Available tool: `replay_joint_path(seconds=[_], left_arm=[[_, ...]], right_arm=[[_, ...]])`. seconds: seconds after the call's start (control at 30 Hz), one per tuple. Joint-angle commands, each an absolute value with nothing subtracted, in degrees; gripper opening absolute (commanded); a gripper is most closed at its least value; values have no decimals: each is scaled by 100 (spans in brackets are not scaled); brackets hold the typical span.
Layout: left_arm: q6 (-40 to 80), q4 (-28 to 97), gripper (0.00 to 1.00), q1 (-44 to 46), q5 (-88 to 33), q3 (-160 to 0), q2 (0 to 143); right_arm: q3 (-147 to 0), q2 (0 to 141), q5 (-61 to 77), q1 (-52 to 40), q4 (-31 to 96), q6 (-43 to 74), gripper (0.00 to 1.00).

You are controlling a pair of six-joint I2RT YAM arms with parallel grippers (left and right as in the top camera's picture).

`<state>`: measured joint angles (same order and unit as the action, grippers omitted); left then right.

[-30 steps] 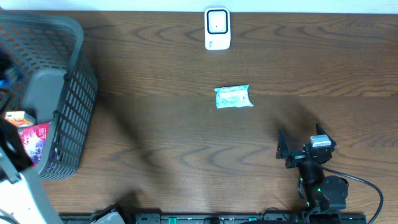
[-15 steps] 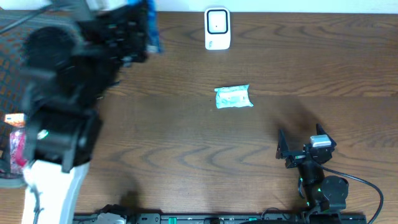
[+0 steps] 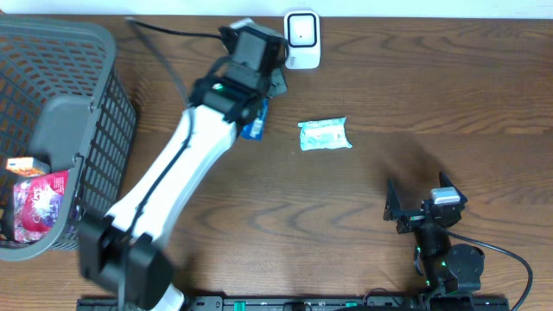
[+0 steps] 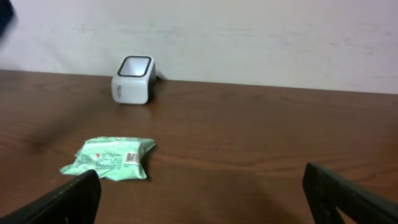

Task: Scan the item barcode
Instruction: 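Place the blue snack bar left of the wipes pack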

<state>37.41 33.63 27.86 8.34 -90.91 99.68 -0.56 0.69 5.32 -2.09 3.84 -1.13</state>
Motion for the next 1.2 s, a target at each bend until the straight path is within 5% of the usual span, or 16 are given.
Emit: replay_joint_path(seconds=[0.0,0.27,0.37,0.5,0.8,0.93,1.17], left_arm=[[4646,3363,7,2934,1118,-9174,10525],[5520,3269,8,3111,1103,-9174,11319],[5527,3015,17,3109,1033,-9174,11478],[5352,2738,55,3092,1028,-9174,11491],[2644,2338,63,2598,952,-9188,10127],[891,2480,73,1822,1337,-9185,8910],[751,2928,73,-530,1767,-9185,7793]], right_arm=[[-32,38,504,-158,392,-113,99],[-32,38,504,-158,392,-113,99],[-32,38,504,-158,392,-113,99],[-32,38,504,-158,392,-113,99],[-32,38,504,-158,392,-113,99],[-32,38,504,-158,392,-113,99],[-32,38,504,-158,392,-113,99]])
